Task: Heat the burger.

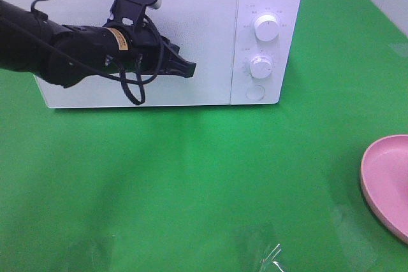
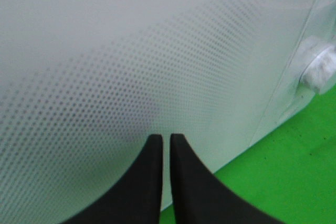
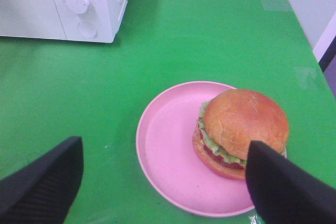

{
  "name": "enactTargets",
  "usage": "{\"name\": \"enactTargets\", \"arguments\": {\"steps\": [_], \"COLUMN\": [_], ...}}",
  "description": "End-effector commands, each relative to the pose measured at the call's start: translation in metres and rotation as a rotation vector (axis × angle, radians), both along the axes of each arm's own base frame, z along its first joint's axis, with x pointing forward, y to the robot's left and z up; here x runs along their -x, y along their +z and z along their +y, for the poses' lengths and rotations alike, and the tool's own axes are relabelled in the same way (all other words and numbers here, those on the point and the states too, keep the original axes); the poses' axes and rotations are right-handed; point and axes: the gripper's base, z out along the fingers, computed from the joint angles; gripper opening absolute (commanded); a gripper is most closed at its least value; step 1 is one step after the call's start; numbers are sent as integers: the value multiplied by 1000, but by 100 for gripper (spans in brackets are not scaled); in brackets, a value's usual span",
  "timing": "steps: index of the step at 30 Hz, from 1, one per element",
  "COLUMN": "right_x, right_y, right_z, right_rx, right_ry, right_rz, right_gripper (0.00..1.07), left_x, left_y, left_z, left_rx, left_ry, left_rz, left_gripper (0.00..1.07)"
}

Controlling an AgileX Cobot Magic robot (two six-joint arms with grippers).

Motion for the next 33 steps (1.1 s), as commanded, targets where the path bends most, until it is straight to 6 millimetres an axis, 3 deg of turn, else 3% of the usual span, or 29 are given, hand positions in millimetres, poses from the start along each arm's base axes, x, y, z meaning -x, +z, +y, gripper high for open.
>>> {"name": "enactTargets", "arguments": {"steps": [1,2,3,4,5,6,14,15,23,28,32,33], "right_x": [3,3,3,3,3,3,3,3,3,3,3,3], "right_y": [1,1,1,1,1,1,1,1,1,1,1,1], "right_z": [0,0,0,0,0,0,0,0,0,0,0,0], "right_rx": [2,2,2,2,2,2,2,2,2,2,2,2], "right_ry": [-8,-8,-8,-8,-8,-8,-8,-8,-8,-8,-8,-8], "right_rz": [-37,-37,-37,-37,-37,-37,-37,-37,-37,-37,-37,-37], "right_gripper": [75,75,75,75,75,75,75,75,75,75,75,75], "left_x": [16,16,26,38,38,50,84,93,117,121,115,115], "left_y": [11,11,16,17,17,17,29,33,56,69,86,86], "left_z": [-5,-5,-7,-11,-11,-13,-12,-7,13,27,57,57], "left_rx": [-53,-53,-94,-139,-139,-180,-259,-280,-393,-403,-377,-377], "left_ry": [-14,-14,-32,-50,-50,-64,-78,-74,-102,-70,16,16], "left_rz": [99,99,150,214,214,282,498,585,701,726,753,753], "left_gripper": [30,30,53,82,82,103,103,103,103,103,103,103]}}
